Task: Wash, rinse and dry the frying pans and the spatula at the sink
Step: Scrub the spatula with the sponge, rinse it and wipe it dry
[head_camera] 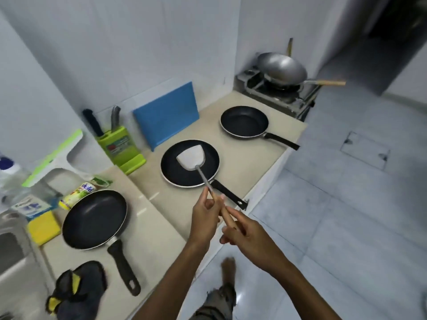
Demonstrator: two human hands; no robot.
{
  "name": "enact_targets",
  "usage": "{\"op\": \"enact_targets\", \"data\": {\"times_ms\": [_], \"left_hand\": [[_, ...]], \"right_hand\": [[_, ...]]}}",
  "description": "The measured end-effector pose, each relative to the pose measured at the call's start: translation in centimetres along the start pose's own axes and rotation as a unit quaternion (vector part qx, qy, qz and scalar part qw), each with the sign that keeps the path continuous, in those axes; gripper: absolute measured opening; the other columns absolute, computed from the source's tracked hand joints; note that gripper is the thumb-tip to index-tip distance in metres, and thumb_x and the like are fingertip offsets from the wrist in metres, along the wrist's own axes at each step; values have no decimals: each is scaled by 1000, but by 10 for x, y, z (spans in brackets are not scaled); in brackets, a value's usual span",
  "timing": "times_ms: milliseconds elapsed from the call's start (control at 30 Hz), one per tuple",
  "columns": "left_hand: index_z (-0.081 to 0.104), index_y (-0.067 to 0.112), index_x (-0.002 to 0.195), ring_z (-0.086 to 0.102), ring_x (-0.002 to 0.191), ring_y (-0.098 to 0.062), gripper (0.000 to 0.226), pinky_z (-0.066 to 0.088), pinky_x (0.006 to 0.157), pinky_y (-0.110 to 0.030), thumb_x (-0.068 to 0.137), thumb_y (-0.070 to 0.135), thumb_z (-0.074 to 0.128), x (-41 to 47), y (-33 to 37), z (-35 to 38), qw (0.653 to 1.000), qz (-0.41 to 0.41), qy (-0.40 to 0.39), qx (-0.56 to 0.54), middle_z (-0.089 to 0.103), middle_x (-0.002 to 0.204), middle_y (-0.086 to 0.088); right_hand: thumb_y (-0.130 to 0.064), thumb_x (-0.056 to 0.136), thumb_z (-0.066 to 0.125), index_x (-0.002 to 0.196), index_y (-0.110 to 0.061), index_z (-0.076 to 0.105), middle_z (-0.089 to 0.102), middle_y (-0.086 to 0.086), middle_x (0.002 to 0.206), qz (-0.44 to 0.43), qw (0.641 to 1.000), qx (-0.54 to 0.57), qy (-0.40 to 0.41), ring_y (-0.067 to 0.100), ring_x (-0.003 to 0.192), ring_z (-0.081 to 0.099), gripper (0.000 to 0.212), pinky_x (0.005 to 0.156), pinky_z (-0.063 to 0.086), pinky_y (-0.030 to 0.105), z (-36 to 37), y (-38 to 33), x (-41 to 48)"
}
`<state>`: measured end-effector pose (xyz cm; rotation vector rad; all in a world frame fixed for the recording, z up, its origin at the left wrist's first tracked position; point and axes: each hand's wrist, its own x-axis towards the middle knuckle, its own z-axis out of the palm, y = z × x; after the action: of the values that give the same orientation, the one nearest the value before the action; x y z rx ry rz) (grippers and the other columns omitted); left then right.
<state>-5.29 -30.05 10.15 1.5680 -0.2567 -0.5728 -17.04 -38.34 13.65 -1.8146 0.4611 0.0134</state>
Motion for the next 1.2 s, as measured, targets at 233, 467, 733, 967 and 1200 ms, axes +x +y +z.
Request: {"op": "enact_targets", "data": {"times_ms": [233, 467, 733, 967, 1200], "left_hand": [[36, 20, 158, 68, 69, -10, 62, 62, 75, -33, 103, 28, 63, 133, 7, 93, 999, -26, -36, 1, 64, 68, 4], [54, 18, 140, 67, 72, -10, 43, 63, 78, -38, 102, 34, 64, 268, 20, 162, 997, -49, -57, 13, 64, 67, 9], [64, 19, 122, 68, 75, -13, 24, 62, 76, -36, 103, 33, 62, 385, 15, 210, 992, -99, -69, 48, 67, 75, 4], [63, 12, 97, 65, 73, -16, 27, 62, 76, -48, 103, 39, 60, 470, -23, 263, 989, -138, -39, 41, 66, 76, 1], [60, 7, 106, 64, 66, -12, 24, 56, 62, -31, 105, 31, 59, 520, -36, 308, 986, -155, 55, 35, 64, 76, -12]], "right_hand": [[-60, 93, 62, 128, -73, 38, 73, -12, 113, 35, 999, -16, -27, 7, 105, 71, 44, 101, 55, 38, -128, 25, 89], [-61, 90, 65, 135, -58, 48, 71, -4, 92, 48, 998, -35, -21, 12, 93, 70, 48, 94, 56, 41, -235, 30, 194], [-53, 92, 62, 121, -59, 53, 77, -13, 105, 83, 996, 23, -28, 8, 99, 73, 31, 100, 55, 41, -295, 46, 296], [-85, 72, 61, 132, -54, 49, 76, -12, 108, 110, 990, 24, -89, 10, 100, 72, 69, 97, 57, 44, -359, 89, 388], [-53, 91, 68, 146, -45, 45, 75, -11, 112, 139, 970, -25, -199, 9, 107, 70, 61, 100, 55, 42, -428, 134, 462]]}}
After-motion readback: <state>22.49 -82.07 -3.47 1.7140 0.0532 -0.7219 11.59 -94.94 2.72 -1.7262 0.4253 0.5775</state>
